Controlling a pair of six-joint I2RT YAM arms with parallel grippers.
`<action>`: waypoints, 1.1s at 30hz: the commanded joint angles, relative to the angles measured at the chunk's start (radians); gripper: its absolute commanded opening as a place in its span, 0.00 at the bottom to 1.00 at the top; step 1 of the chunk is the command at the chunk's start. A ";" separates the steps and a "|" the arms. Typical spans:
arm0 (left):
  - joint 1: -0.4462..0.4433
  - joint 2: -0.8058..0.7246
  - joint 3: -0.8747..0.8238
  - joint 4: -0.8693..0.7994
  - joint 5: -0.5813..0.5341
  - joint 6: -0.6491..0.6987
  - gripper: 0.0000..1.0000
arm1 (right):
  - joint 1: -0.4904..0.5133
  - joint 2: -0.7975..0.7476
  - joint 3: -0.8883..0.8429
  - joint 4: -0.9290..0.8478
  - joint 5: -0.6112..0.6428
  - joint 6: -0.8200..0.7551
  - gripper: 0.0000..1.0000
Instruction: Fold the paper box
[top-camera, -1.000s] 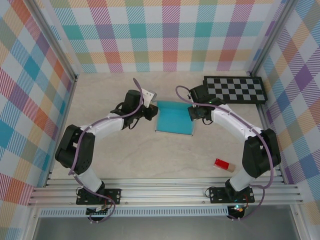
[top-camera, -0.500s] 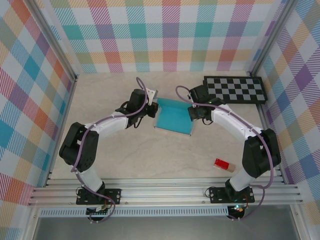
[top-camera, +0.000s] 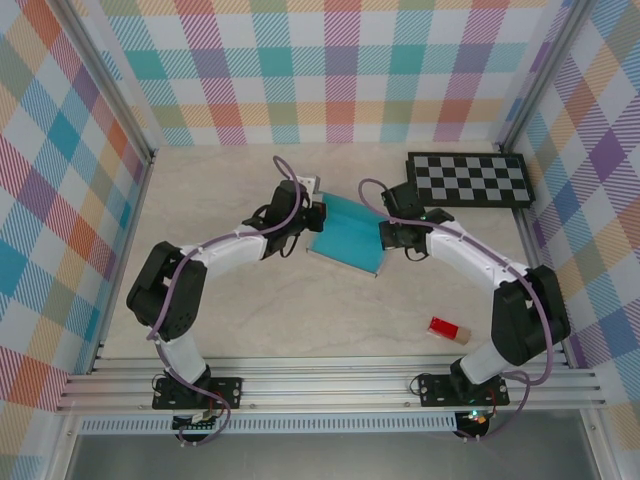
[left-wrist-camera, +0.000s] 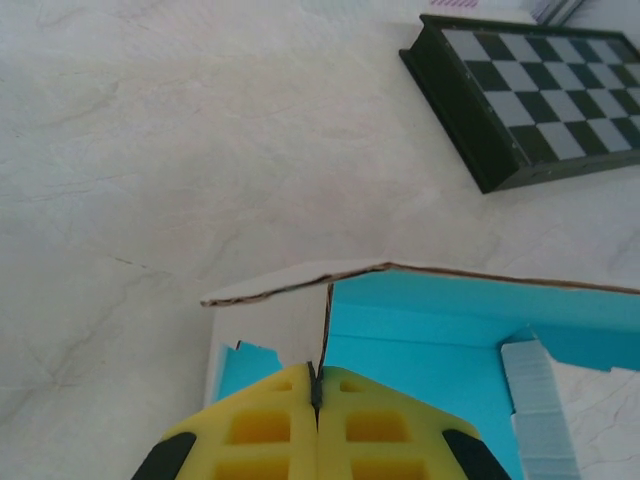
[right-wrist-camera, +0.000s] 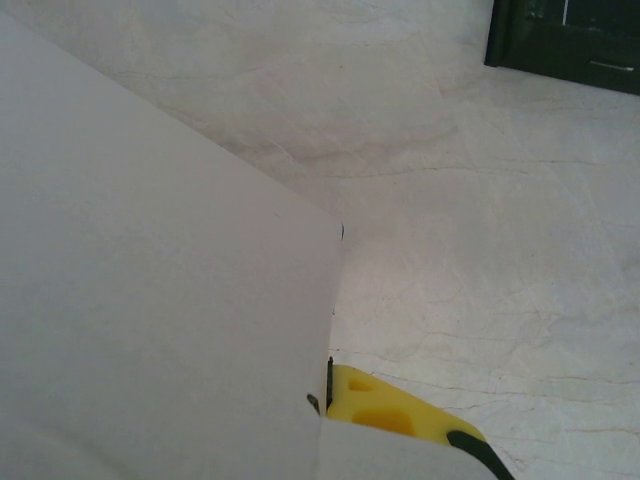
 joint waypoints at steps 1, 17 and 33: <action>-0.035 -0.010 -0.063 0.065 0.023 -0.065 0.00 | 0.031 -0.030 -0.036 0.077 -0.019 0.076 0.00; -0.029 -0.168 -0.192 -0.015 0.005 0.028 0.00 | 0.067 -0.021 -0.060 0.069 0.039 0.078 0.00; 0.252 -0.187 -0.417 0.487 0.630 0.378 0.59 | 0.067 -0.019 -0.022 0.035 0.007 0.027 0.00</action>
